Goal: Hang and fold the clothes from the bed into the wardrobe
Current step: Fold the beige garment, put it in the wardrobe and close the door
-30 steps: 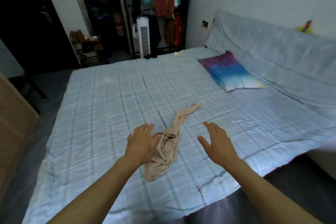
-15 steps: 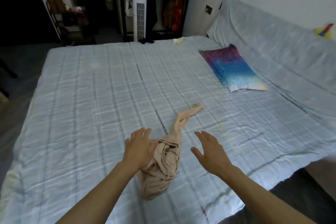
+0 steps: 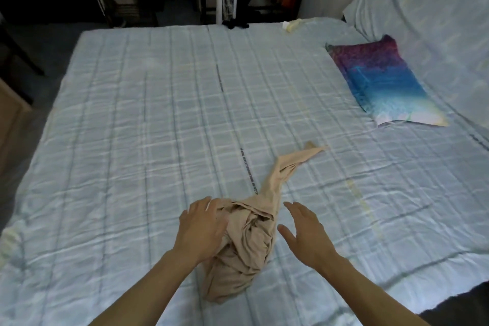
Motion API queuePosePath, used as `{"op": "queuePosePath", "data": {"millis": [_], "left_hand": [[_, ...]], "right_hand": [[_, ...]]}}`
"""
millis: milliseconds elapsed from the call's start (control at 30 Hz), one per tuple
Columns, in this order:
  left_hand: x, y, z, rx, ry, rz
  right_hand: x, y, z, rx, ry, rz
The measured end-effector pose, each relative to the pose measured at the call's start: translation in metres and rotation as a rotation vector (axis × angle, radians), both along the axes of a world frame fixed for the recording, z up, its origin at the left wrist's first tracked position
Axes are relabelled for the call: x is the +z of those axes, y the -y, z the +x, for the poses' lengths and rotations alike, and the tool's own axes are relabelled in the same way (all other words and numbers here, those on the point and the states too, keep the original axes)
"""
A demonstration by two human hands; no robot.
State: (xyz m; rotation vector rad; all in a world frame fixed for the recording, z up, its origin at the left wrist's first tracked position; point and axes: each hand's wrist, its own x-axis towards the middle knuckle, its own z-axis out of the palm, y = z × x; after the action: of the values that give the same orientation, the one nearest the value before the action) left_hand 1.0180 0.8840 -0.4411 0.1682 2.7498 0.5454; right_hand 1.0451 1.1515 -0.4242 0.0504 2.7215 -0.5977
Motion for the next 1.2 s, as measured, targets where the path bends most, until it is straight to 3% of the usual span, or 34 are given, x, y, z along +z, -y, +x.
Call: {"op": "queuePosePath", "data": {"millis": [200,467,667,867,1200], "left_hand": [[-0.057,-0.008,-0.036,0.160,0.063,0.084],[-0.134,-0.028,-0.063,0.016,0.099,0.038],[-0.163,-0.051,-0.080,-0.045,0.049,0.092],[-0.174,-0.066,-0.092,-0.088,0.058,0.052],[-0.107,-0.043,-0.075,-0.012,-0.232,0.215]], "right_hand": [[-0.067,-0.008,-0.045,0.035,0.071,-0.056],[-0.144,0.002,-0.082,0.162,0.014,-0.012],[-0.177,0.008,-0.082,0.144,-0.028,0.035],[-0.181,0.009,-0.089,0.059,-0.111,0.011],[-0.124,-0.005,-0.087,0.002,-0.271,-0.086]]}}
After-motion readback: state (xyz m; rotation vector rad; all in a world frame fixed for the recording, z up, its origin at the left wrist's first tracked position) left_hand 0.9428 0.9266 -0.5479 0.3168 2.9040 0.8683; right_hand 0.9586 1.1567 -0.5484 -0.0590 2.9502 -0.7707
